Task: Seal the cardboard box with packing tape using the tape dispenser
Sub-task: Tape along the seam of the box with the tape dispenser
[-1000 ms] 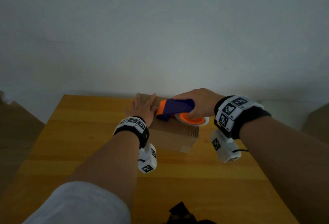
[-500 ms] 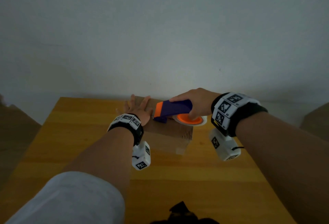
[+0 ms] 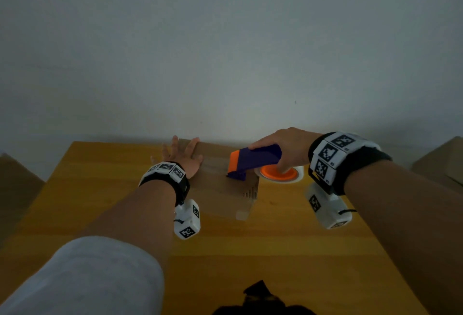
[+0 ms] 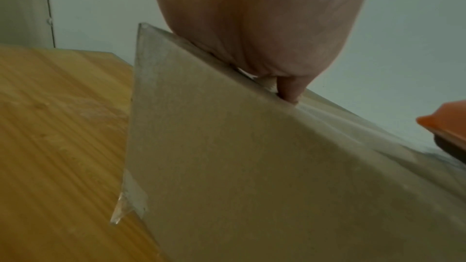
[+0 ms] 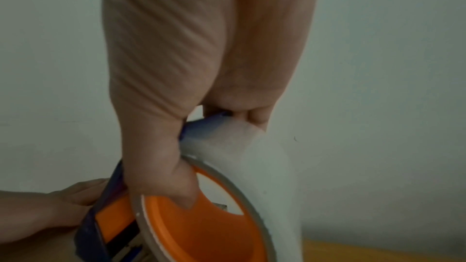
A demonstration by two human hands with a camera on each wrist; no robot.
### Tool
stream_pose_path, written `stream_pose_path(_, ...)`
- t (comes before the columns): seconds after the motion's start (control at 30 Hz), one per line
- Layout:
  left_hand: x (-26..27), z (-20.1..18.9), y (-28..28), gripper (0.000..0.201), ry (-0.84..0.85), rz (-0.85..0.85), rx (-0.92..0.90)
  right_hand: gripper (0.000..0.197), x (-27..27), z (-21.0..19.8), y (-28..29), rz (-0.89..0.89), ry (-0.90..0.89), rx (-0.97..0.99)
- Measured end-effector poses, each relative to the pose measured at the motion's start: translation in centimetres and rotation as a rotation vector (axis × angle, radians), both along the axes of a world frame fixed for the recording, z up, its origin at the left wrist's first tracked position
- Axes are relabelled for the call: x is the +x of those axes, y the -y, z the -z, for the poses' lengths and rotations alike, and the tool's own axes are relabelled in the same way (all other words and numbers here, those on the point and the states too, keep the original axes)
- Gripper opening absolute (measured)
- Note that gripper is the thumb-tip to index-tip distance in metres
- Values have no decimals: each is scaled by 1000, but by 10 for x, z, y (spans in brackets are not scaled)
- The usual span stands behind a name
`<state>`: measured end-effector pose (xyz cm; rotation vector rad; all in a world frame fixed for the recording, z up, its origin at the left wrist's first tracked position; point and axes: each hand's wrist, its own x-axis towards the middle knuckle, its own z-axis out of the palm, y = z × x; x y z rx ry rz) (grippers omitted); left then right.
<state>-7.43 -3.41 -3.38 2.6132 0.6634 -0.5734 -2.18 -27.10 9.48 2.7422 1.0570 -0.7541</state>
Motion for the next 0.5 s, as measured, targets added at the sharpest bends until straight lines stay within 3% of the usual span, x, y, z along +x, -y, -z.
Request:
stream_pose_path(0.2, -2, -4, 3, 58, -4, 3, 0, 72, 1, 9, -5, -32, 13, -26)
stream_pose_path(0.4, -3, 2, 13, 88, 20, 54, 172, 73, 4, 17, -4, -27, 16, -11)
stream_pose_path(0.5, 2, 7, 24, 94, 75, 159, 261, 75, 5, 19, -2, -21, 9, -9)
